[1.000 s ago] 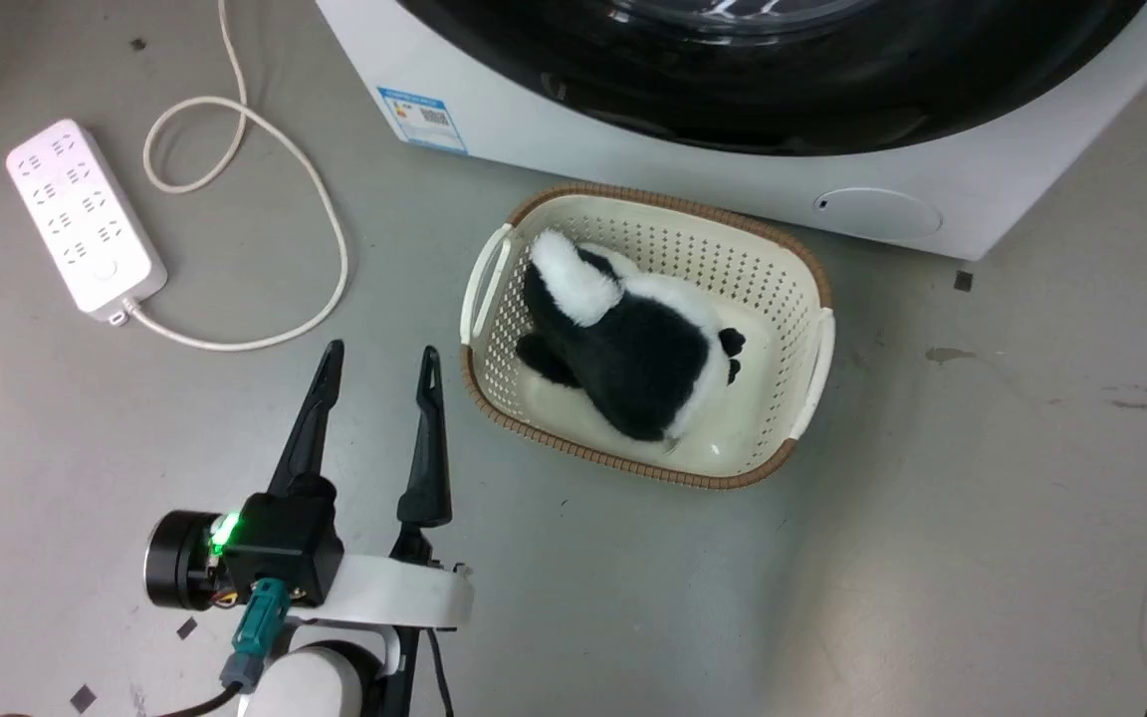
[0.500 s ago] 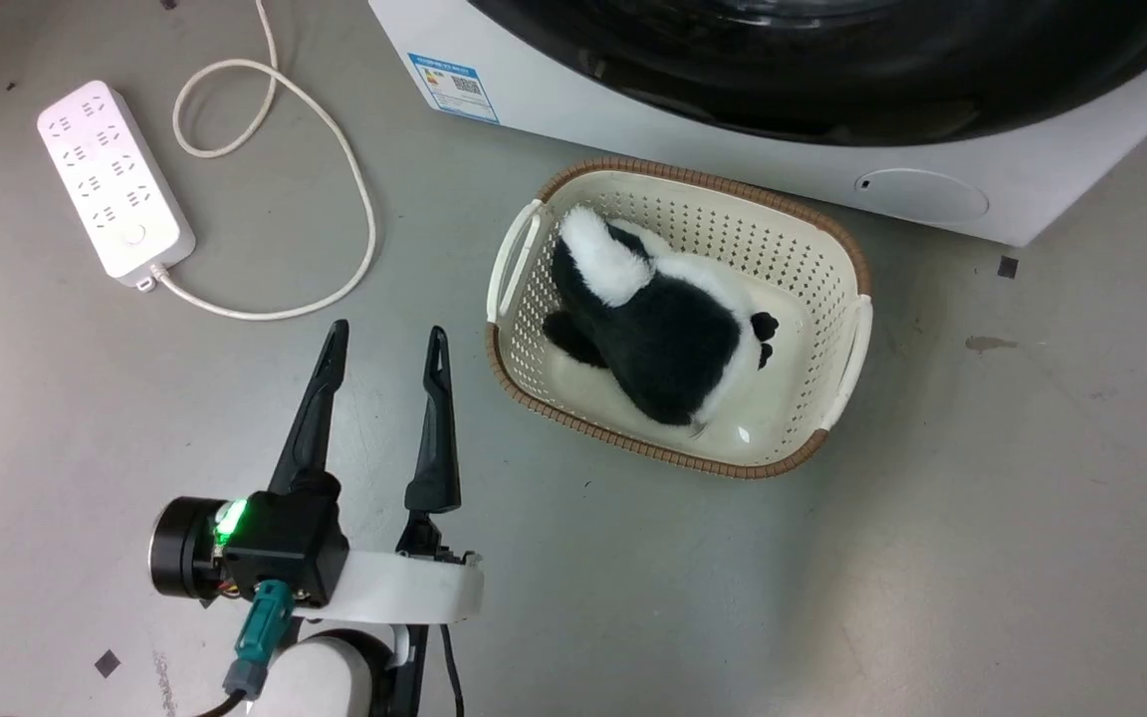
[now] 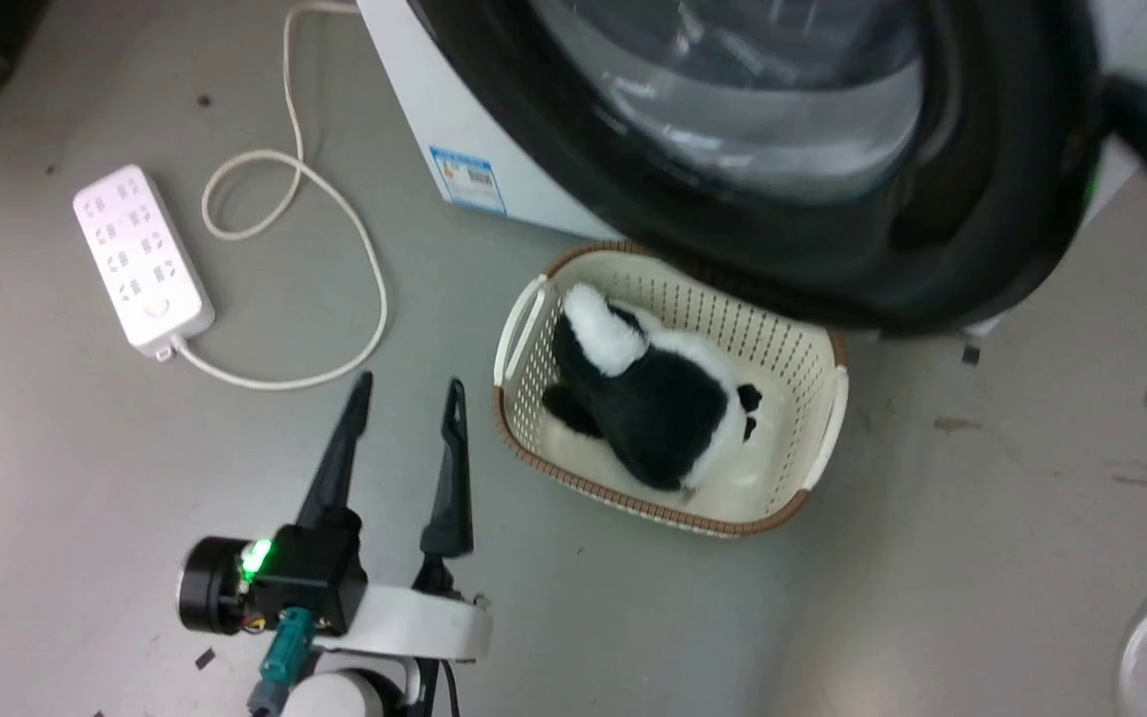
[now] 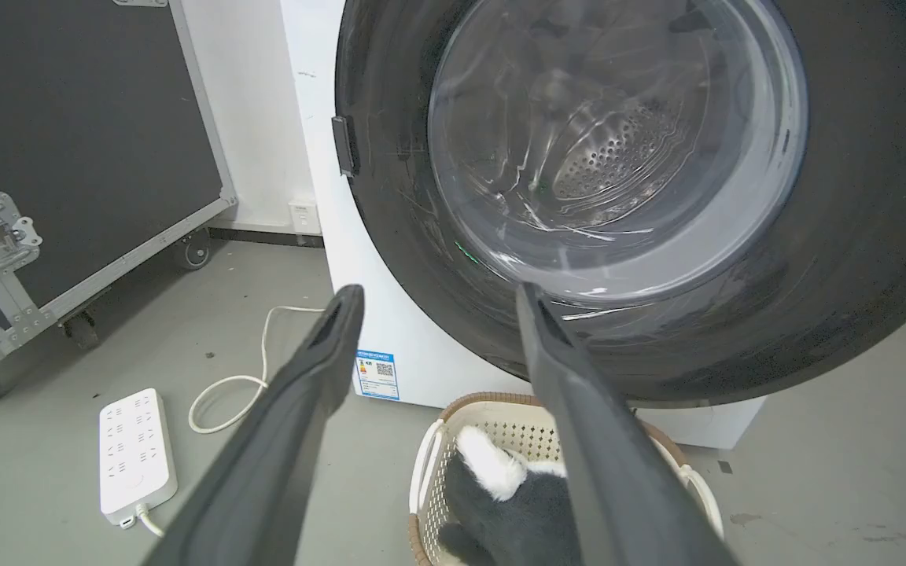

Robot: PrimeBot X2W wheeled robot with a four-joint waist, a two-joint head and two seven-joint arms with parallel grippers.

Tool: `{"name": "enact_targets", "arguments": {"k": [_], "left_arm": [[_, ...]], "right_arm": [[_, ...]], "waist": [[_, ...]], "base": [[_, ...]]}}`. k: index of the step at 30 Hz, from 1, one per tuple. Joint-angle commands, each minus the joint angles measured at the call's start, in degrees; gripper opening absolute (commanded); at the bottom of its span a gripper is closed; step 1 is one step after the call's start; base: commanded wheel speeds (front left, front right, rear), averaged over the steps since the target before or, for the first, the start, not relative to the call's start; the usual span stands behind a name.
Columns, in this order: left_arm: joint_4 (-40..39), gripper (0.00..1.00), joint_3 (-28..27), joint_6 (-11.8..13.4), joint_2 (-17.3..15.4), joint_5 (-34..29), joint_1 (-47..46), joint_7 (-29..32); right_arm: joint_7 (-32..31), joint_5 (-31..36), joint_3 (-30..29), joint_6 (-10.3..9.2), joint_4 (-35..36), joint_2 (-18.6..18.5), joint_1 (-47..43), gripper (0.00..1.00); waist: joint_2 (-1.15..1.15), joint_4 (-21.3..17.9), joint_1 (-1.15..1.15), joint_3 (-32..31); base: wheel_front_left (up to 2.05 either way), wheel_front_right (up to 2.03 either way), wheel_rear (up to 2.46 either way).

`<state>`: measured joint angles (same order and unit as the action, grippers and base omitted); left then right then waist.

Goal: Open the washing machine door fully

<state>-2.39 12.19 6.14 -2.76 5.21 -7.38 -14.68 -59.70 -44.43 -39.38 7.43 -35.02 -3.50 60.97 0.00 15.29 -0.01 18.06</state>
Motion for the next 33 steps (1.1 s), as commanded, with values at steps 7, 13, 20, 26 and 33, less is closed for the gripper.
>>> {"name": "enact_targets", "arguments": {"k": [7, 13, 20, 26, 33], "left_arm": [[1.7, 1.0, 0.2, -1.4, -0.1, -0.7, 2.6, -0.3], [3.7, 1.0, 2.0, -4.0, -0.1, 1.8, 4.5, -0.3], [5.3, 1.0, 2.5, -5.5, -0.1, 1.7, 5.2, -0.3], [4.6, 1.0, 2.1, -6.0, -0.1, 1.0, 6.5, -0.3], [3.4, 1.0, 0.5, -5.8, -0.1, 1.6, 7.1, -0.3]], "right_arm": [[3.2, -14.6, 15.0, 0.06, -0.7, 0.6, -11.7, 0.0], [8.1, -24.5, 28.4, 0.06, 1.0, 0.6, -21.1, 0.0], [12.8, -31.8, 40.5, 0.06, 5.4, 0.6, -28.4, 0.0], [17.9, -38.4, 53.1, 0.06, 9.9, 0.6, -32.4, 0.0], [25.3, -36.6, 54.4, 0.06, 9.4, 0.3, -31.8, 1.0]], "waist": [[0.0, -0.4, 0.01, -4.9], [0.0, 0.0, 0.01, -7.7], [0.0, 0.3, 0.01, -9.1], [0.0, 0.2, 0.01, -10.2], [0.0, -0.5, 0.01, -11.7]], "base": [[0.0, 0.0, 0.0], [0.0, 0.0, 0.0], [0.0, 0.0, 0.0], [0.0, 0.0, 0.0], [0.0, 0.0, 0.0]]}}
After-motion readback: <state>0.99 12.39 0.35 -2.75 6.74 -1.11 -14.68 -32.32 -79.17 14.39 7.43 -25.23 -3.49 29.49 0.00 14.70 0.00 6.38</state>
